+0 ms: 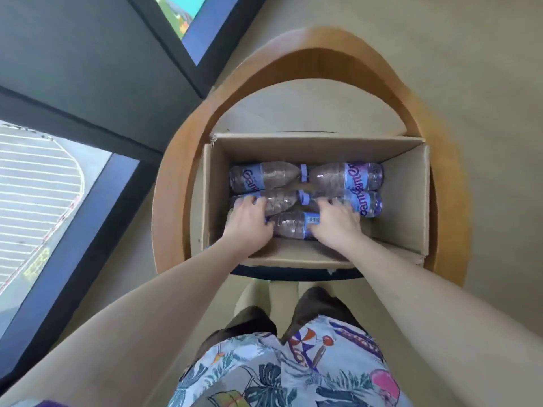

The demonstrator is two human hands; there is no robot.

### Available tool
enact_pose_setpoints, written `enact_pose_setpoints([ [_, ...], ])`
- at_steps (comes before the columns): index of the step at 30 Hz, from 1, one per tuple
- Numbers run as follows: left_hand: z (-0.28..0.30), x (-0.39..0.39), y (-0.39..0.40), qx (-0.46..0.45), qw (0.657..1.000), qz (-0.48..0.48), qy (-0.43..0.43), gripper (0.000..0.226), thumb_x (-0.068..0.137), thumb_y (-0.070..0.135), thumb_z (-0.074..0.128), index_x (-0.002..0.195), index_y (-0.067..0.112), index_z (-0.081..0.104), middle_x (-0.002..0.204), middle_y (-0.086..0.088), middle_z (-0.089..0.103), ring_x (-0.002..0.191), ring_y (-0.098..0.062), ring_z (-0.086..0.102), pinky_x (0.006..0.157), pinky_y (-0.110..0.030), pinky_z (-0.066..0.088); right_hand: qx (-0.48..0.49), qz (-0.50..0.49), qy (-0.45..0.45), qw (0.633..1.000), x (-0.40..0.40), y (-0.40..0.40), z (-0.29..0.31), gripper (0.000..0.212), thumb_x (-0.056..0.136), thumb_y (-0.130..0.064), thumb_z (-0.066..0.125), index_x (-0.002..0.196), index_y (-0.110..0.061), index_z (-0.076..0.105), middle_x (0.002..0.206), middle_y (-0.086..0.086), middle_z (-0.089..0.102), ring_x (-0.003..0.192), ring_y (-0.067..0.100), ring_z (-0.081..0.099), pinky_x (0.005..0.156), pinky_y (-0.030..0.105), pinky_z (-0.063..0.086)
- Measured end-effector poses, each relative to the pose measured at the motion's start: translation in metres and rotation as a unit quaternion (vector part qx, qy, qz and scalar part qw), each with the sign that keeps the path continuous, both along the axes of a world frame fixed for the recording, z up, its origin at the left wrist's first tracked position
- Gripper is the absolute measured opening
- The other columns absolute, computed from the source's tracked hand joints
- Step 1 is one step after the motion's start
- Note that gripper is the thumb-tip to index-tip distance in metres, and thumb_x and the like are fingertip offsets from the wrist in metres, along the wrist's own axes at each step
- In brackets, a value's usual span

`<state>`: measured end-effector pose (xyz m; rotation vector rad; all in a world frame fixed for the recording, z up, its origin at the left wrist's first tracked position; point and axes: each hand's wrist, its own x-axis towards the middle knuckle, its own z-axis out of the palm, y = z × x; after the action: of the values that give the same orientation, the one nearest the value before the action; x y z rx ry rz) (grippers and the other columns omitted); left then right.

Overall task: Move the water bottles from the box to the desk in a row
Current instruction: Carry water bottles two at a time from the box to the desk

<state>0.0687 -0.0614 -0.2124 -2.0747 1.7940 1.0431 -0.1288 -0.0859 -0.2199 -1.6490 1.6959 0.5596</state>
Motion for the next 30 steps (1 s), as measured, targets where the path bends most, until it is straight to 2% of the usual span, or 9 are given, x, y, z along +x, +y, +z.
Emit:
enact_pose_setpoints([
  [3,-0.020,-0.010,-0.016,-0.003,0.999,-0.037,-0.003,0.051,0.090,0.031,0.066,0.136,0.013,0.054,0.138,-0.012,0.053,0.129,-0.034,0.045,0.105,-0.049,0.045,-0.038,0.056,0.002,0.998,0.002,-0.012,-0.023,0.060,0.090,-0.032,0.067,0.145,-0.019,0.046,0.146,0.017,0.045,0.140,0.040,0.032,0.111,0.054,0.032],
  [7,-0.046,-0.023,-0.024,0.010,0.996,-0.088,-0.002,0.064,0.086,0.023,0.064,0.147,0.016,0.046,0.149,-0.008,0.047,0.138,-0.032,0.039,0.110,-0.051,0.040,-0.035,0.128,0.019,0.991,0.007,-0.018,-0.053,0.070,0.083,-0.024,0.069,0.147,-0.018,0.042,0.150,0.014,0.038,0.142,0.037,0.026,0.120,0.057,0.020],
  [12,-0.071,-0.028,-0.020,0.022,0.991,-0.121,-0.050,0.084,0.079,0.021,0.065,0.155,0.019,0.029,0.152,-0.005,0.033,0.137,-0.034,0.030,0.117,-0.057,0.027,-0.044,0.177,0.030,0.983,-0.003,-0.033,-0.077,0.068,0.072,-0.021,0.074,0.138,-0.020,0.054,0.136,0.008,0.052,0.131,0.032,0.033,0.112,0.057,0.023],
  [16,-0.084,-0.037,-0.026,0.045,0.974,-0.184,-0.122,0.099,0.080,0.021,0.073,0.159,0.018,0.013,0.137,-0.009,0.015,0.127,-0.039,0.027,0.113,-0.063,0.031,-0.057,0.191,0.032,0.979,-0.006,-0.037,-0.087,0.065,0.066,-0.026,0.075,0.128,-0.018,0.061,0.129,0.007,0.054,0.125,0.031,0.031,0.105,0.057,0.024],
  [20,-0.089,-0.047,-0.028,0.045,0.967,-0.196,-0.158,0.097,0.078,0.020,0.076,0.157,0.015,0.019,0.132,-0.011,0.017,0.120,-0.041,0.031,0.102,-0.065,0.040,-0.087,0.168,0.025,0.982,-0.004,-0.034,-0.093,0.053,0.064,-0.025,0.073,0.116,-0.018,0.066,0.120,0.004,0.059,0.120,0.029,0.032,0.100,0.054,0.024],
  [25,-0.088,-0.045,-0.043,0.037,0.977,-0.167,-0.126,0.070,0.074,0.008,0.074,0.135,0.014,0.039,0.132,-0.010,0.027,0.120,-0.039,0.034,0.095,-0.058,0.047,-0.103,0.127,0.012,0.986,-0.003,-0.037,-0.092,0.034,0.065,-0.026,0.069,0.099,-0.019,0.068,0.105,-0.001,0.068,0.119,0.026,0.042,0.094,0.047,0.025],
  [30,-0.076,-0.040,-0.036,0.025,0.975,-0.181,-0.126,0.070,0.076,0.006,0.071,0.137,0.016,0.037,0.136,-0.011,0.040,0.118,-0.040,0.044,0.098,-0.053,0.044,-0.088,0.138,-0.016,0.986,-0.007,-0.037,-0.080,0.037,0.076,-0.031,0.071,0.110,-0.015,0.067,0.111,0.005,0.070,0.116,0.028,0.056,0.102,0.039,0.037],
])
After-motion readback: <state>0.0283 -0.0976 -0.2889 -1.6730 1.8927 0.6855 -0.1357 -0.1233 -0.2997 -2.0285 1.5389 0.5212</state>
